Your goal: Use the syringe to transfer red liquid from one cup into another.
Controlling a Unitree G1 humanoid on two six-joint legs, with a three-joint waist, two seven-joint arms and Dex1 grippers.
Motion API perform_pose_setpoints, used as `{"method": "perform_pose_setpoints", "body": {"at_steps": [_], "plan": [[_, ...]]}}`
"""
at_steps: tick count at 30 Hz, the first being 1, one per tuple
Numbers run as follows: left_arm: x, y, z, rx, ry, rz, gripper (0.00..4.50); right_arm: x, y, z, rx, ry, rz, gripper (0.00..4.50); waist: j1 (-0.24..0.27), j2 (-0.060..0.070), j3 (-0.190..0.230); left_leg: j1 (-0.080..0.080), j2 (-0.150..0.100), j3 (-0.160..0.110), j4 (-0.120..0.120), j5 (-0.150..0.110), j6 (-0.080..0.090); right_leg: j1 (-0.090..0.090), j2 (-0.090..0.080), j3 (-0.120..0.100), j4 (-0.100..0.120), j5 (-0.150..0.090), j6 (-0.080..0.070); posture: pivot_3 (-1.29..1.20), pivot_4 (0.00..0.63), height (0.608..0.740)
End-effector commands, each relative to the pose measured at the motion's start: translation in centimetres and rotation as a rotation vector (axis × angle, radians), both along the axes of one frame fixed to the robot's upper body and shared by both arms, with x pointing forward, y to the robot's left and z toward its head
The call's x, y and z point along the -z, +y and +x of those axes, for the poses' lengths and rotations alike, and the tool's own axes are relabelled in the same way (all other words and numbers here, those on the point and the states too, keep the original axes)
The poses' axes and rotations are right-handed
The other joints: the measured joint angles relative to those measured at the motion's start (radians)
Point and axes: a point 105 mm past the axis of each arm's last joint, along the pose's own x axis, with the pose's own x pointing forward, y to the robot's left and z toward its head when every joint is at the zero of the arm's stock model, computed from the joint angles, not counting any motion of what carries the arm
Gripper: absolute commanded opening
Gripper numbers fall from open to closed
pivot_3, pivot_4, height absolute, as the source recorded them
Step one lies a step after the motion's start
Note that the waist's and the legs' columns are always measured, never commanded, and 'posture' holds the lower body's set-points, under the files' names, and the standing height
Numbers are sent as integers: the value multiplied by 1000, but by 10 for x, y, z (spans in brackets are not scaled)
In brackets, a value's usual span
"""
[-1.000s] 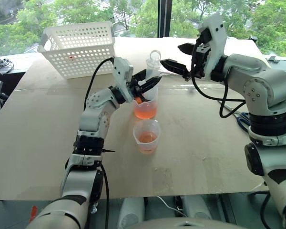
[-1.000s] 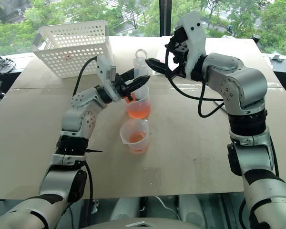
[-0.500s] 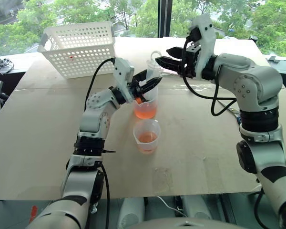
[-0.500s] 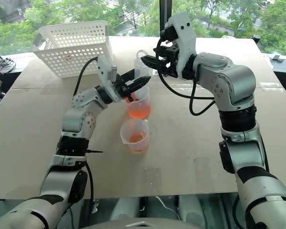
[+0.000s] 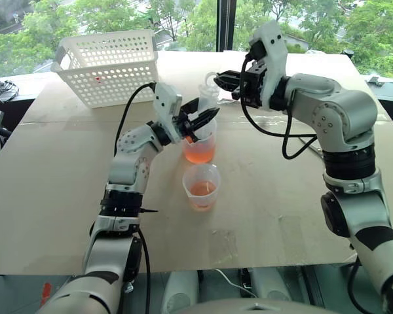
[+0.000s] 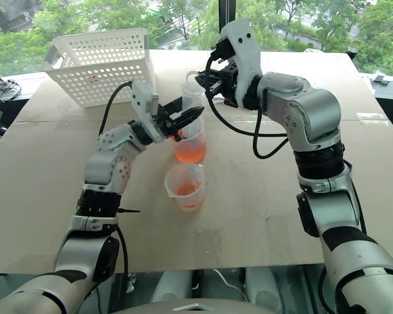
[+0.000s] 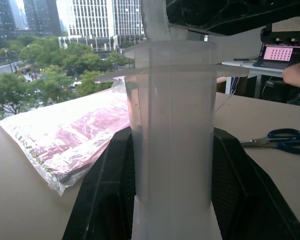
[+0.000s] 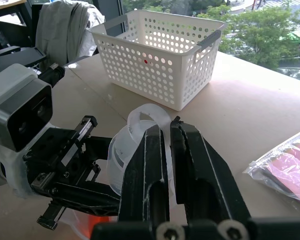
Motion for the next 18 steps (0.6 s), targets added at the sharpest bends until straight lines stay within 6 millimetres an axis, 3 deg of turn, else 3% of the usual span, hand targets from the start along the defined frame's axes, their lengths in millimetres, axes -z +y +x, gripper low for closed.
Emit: {"method": "perform_pose_setpoints", "body": {"at_steps": [1,18], "plan": [[-8,-6,-9,40,-49,1,1384,-32,4,-5,-9,-117,46,41,0,0,0,0,0,0,0,0,0,0,0,0,0,0,0,0,150,740],[0,-8,-14,67,-6,-6,1384,-59,5,-3,-8,-210,69,41,0,0,0,0,0,0,-1,0,0,0,0,0,0,0,0,0,150,740]]}}
